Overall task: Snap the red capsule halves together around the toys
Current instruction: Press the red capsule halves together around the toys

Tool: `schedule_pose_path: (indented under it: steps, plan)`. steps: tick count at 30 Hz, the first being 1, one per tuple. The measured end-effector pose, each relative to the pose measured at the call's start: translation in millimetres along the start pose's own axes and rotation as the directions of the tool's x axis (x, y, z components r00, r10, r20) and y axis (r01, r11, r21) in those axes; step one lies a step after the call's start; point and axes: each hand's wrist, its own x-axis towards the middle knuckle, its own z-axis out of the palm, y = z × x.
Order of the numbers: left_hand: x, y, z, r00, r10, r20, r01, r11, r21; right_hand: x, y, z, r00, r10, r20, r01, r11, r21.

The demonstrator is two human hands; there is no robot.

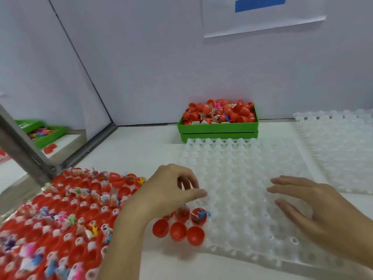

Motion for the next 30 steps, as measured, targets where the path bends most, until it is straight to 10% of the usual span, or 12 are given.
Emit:
schedule_pose_path:
  steps: [14, 30]
  plan:
    - [-15.6, 18.7, -1.1, 0.958, -0.090, 0.271, 0.041, 0.983, 0.178, -1.4, -3.1, -0.9, 1.000, 0.027, 0.002, -0.027, 1.000, 0.016]
    - [5.6, 26.3, 23.9, 0.977, 0.001, -0.214, -0.083, 0.923, -0.375, -2.8, -25.7, -10.9, 0.996, -0.016, -0.093, 0.012, 0.999, -0.040]
